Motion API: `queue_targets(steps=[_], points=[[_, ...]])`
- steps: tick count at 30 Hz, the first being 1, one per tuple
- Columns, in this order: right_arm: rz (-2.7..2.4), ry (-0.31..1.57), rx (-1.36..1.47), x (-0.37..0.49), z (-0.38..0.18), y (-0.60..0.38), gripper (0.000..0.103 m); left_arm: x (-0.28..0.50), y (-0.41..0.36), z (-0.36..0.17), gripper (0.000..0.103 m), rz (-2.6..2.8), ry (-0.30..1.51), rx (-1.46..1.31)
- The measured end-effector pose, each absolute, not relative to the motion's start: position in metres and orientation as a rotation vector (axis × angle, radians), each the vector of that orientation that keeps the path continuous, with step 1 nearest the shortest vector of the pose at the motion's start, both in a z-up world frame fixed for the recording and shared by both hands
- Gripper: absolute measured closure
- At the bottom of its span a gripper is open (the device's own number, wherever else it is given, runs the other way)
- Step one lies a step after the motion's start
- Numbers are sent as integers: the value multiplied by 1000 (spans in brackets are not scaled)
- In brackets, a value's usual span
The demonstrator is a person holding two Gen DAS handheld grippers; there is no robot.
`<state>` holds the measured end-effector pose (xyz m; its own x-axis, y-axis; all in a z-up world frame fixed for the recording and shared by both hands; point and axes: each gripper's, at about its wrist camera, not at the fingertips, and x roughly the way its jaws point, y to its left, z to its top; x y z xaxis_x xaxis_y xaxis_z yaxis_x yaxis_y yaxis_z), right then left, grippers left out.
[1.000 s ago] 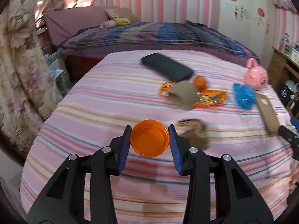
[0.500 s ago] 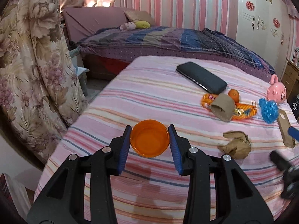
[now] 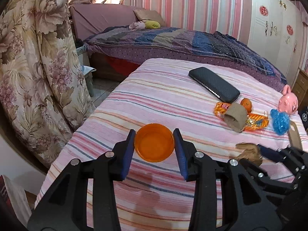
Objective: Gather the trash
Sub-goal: 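Grasp the second crumpled brown paper with the right gripper, then carry the orange lid and brown paper over the blue basket with both grippers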
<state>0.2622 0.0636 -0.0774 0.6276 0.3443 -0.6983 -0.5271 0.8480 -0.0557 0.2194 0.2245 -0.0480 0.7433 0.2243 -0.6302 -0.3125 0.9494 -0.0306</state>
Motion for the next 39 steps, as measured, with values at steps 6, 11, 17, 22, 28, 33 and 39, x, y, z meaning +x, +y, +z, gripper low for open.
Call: queue_targets(steps=[6,11,17,22,28,33,39], points=[[500,696,-244,259,-74,52,62,219,215,-47,64,285,671,-127],[452,670,-257,252,-64,24,62,219,205,-43,64,273,664,-135],[361,665,-252,243,-56,-28,62,222,177,-37,64,229,654,-149],[270,653,-250,232,-48,-78,62,226,146,-31,64,155,652,-190],[180,641,-214,217,-42,-141,62,228,109,-28,64,93,651,-199],[120,629,-166,208,-43,-187,62,231,72,-31,64,68,667,-165],[93,639,-92,211,-50,-223,62,231,42,-36,64,32,682,-163]])
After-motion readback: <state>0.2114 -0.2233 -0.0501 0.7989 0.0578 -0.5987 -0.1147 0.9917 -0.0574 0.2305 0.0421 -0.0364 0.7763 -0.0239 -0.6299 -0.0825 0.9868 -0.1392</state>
